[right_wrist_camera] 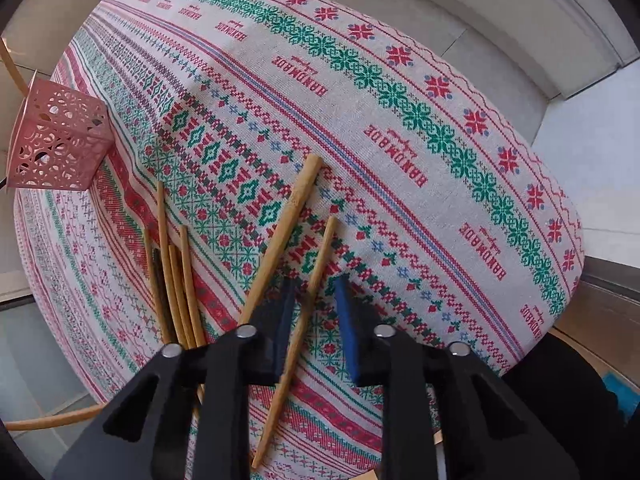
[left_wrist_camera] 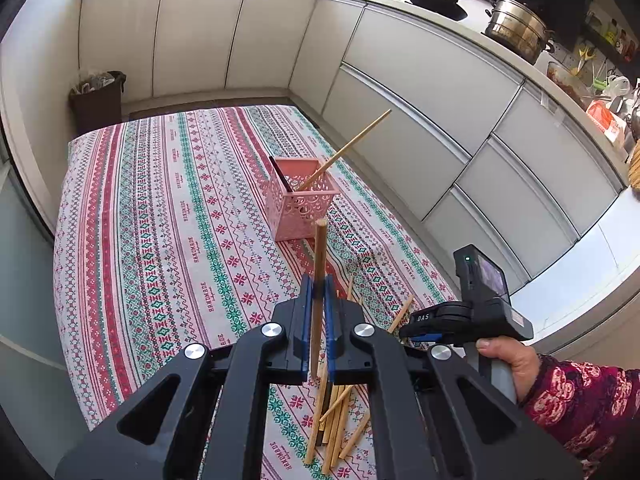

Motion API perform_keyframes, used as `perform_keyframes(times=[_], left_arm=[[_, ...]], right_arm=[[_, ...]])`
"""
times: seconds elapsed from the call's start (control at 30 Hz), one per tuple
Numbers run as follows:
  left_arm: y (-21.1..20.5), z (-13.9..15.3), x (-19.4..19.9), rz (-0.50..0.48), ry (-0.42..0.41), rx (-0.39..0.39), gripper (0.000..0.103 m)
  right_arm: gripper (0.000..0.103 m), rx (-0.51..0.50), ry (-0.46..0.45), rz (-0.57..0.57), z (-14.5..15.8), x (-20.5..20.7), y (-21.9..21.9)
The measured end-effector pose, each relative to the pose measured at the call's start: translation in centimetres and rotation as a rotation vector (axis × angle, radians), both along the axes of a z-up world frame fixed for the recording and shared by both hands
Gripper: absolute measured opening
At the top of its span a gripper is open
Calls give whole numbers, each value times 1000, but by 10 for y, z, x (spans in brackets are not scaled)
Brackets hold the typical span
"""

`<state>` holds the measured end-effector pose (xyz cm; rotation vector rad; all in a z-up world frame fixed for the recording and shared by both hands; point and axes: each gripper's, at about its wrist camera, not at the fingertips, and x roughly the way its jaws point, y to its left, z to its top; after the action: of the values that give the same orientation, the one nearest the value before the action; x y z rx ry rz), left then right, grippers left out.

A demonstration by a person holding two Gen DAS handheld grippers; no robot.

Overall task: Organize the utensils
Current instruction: 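Grasp bamboo chopsticks with the left tool while the right tool grasps another bamboo chopstick, then carry the chopsticks over the pink holder and open both tools to drop them in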

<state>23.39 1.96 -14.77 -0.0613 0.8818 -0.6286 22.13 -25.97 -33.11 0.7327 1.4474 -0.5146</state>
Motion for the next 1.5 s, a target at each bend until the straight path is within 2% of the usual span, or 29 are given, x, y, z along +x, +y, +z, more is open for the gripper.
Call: perform_keyframes(times=[0.13, 0.23, 0.27, 0.33, 0.5, 0.63, 0.83, 1.0, 1.17, 1.5], left_arm=[[4, 3, -2, 25, -17, -19, 5], [5, 9, -5, 42, -34, -47, 5], [4, 12, -7, 50, -42, -58, 5], [2, 16, -12, 63, -51, -74, 5], [-9, 17, -33, 106, -57, -117, 5], [-20, 17, -53, 143, -66, -123, 5], [-34, 24, -76, 161, -87, -81, 5], [-42, 42, -84, 161, -118, -47, 5], [-48, 64, -79, 172, -168, -32, 5], [-70, 117, -16, 220, -322, -18, 5]], right_arm=[[8, -38, -41, 30, 0, 7, 9], [7, -30, -122, 44, 2, -8, 5], [6, -5, -172, 42, 4, -16, 3], [6, -23, -248, 69, 13, -29, 5], [6, -53, -460, 196, 56, -57, 21], [6, -118, -627, 314, 103, -81, 34], [6, -207, -813, 443, 156, -126, 44], [6, -218, -908, 445, 193, -144, 38], [6, -257, -999, 444, 233, -138, 30], [6, -287, -1102, 382, 287, -90, -4]])
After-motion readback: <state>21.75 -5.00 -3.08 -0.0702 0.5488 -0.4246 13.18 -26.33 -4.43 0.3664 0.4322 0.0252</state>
